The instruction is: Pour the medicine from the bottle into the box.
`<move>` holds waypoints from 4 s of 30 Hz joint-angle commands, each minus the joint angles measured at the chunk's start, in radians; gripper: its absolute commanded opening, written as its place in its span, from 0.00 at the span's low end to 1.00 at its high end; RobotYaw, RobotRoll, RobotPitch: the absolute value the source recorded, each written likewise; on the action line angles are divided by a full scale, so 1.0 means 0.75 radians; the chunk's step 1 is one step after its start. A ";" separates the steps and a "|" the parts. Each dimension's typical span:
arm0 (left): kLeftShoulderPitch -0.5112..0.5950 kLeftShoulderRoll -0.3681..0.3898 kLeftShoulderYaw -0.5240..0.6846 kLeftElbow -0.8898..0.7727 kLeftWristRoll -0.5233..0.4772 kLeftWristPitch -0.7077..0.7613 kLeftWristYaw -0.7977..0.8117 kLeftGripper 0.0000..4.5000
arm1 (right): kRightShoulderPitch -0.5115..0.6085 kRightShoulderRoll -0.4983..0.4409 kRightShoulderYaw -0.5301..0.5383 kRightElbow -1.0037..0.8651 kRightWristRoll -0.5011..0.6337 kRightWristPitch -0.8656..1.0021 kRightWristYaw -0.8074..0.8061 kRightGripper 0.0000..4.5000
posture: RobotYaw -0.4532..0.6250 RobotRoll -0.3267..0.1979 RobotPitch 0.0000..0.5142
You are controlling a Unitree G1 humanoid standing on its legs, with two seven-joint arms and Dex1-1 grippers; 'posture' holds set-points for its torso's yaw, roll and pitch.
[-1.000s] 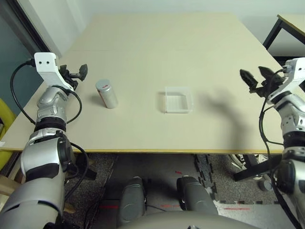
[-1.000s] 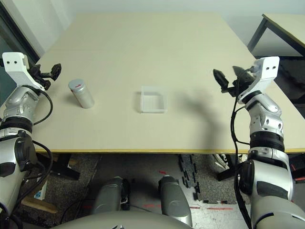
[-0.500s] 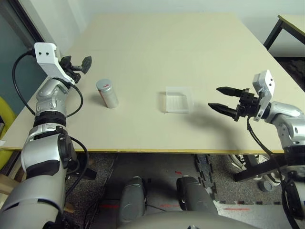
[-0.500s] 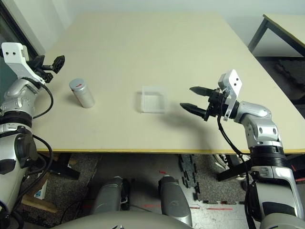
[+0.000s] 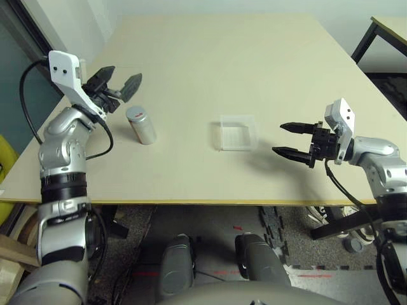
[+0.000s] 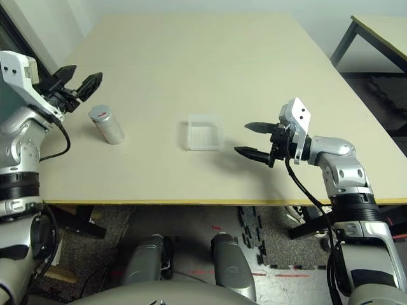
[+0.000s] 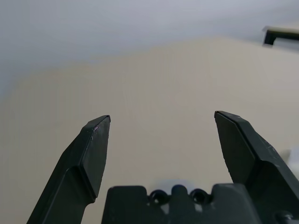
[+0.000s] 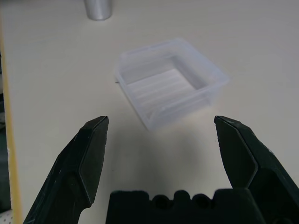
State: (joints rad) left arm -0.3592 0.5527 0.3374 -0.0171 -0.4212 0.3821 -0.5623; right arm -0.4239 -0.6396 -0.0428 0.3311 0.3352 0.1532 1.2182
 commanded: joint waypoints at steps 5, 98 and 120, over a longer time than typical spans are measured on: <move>0.235 -0.021 0.037 -0.217 -0.038 0.065 0.063 0.99 | -0.031 0.028 0.029 0.073 -0.038 -0.059 -0.003 1.00 | 0.31 0.62 0.20; -0.392 -0.166 -0.238 1.372 0.309 -0.908 -0.217 0.79 | 0.058 0.018 0.011 -0.029 -0.040 -0.056 -0.077 1.00 | 0.22 0.62 0.20; -0.429 -0.190 -0.167 1.203 0.150 -0.788 -0.430 0.60 | 0.015 0.026 0.008 0.037 -0.032 -0.086 -0.062 1.00 | 0.23 0.62 0.17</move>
State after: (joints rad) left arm -0.6651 0.4136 0.2091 0.9089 -0.2926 -0.2310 -0.8678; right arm -0.4076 -0.6164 -0.0228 0.3547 0.2997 0.0977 1.1654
